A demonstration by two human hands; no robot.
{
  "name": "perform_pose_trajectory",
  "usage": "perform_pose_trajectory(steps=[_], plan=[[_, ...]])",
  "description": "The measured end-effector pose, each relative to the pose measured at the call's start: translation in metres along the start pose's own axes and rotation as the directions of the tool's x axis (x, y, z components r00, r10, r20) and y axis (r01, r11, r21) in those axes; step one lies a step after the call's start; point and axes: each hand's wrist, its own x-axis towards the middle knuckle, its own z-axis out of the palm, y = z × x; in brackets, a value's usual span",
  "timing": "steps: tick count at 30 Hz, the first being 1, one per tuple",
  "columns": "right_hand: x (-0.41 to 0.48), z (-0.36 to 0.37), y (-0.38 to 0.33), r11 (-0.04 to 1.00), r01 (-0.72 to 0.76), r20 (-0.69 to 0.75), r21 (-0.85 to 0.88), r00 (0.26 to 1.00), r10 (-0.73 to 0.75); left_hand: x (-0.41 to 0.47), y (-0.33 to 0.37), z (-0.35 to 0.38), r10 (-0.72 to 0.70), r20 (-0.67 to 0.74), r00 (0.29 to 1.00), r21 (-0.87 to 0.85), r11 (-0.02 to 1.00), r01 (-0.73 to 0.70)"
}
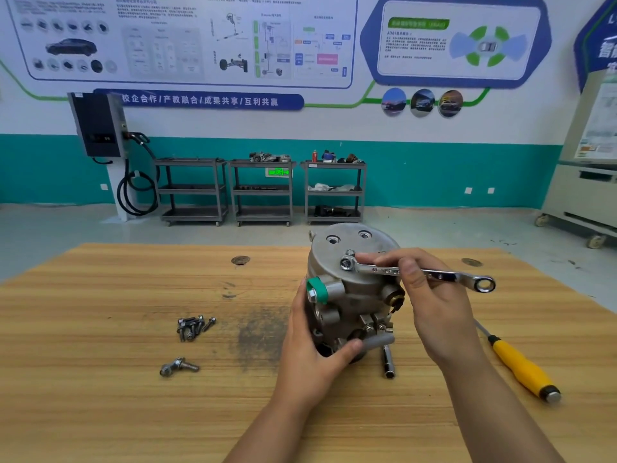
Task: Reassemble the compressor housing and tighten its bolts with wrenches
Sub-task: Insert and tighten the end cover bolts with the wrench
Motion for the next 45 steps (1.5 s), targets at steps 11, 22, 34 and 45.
perform_pose_trajectory(steps=[11, 22, 34, 45], plan=[[0.019, 0.004, 0.0, 0.983, -0.069, -0.28, 0.169, 0.953, 0.115, 0.001, -0.003, 0.0, -0.001, -0.004, 1.0, 0.029, 1.0, 0.001], [0.017, 0.004, 0.006, 0.991, 0.059, -0.221, 0.117, 0.975, -0.032, 0.001, 0.001, -0.002, -0.012, 0.008, 1.0, 0.027, 1.0, 0.012], [-0.001, 0.0, 0.012, 0.988, 0.144, -0.048, -0.058, 0.988, -0.147, -0.001, 0.006, -0.001, -0.007, 0.004, 1.0, 0.011, 1.0, 0.007], [-0.003, -0.004, 0.006, 0.634, 0.469, 0.302, -0.615, 0.883, -0.36, -0.002, 0.004, -0.002, -0.009, 0.001, 1.0, 0.008, 1.0, 0.009]])
